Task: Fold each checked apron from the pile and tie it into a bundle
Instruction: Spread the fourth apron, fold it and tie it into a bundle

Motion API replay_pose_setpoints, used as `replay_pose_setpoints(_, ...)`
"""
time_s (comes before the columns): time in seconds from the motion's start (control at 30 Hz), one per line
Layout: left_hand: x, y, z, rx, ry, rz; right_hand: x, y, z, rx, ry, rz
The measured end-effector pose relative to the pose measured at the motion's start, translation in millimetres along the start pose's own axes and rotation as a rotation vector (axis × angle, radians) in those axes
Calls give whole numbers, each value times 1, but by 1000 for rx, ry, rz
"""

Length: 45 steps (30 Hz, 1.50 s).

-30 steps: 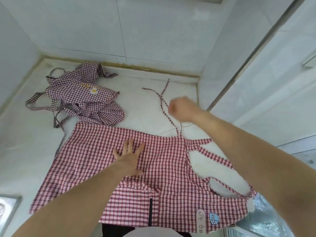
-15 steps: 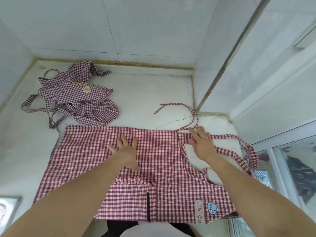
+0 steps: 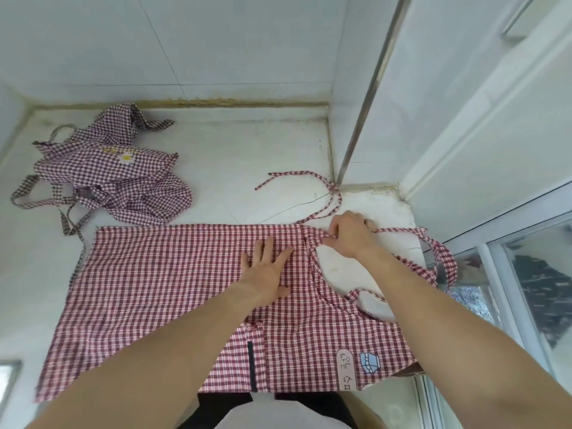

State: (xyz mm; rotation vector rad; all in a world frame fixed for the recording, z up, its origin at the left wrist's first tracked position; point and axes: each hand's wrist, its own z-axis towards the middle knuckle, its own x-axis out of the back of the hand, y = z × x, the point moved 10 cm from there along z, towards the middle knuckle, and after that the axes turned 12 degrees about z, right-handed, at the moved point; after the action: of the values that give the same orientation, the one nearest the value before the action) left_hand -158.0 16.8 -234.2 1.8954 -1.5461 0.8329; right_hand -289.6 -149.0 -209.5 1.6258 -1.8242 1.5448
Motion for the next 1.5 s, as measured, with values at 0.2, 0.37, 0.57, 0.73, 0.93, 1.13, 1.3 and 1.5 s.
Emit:
replay_pose_setpoints(0.2, -1, 2, 0, 30, -34, 15, 5, -10, 9, 74, -75, -23)
replay_pose_setpoints(0.37, 0, 1, 0, 48, -57, 31, 21, 5, 15, 68, -76, 95)
replay_pose_setpoints(0.57, 0, 1, 5, 62, -86, 42, 80, 57, -7, 39, -86, 224)
replay_pose_setpoints(0.73, 0, -1, 6, 43, -70, 37, 146, 133, -34, -115, 213, 325)
replay_pose_setpoints(0.93, 4, -28, 4, -15, -25, 33, 170, 207, -70, -338, 274, 454)
replay_pose_setpoints(1.13, 3, -41, 1, -26, -19, 54, 139, 212, -82, -457, 193, 826)
replay_pose_setpoints(1.3, 11, -29, 1, 52, 10, 18, 109, 188, -87, -477, 20, 1104)
replay_pose_setpoints(1.5, 1, -18, -5, 70, -49, 31, 173, 196, -108, -369, 626, 401)
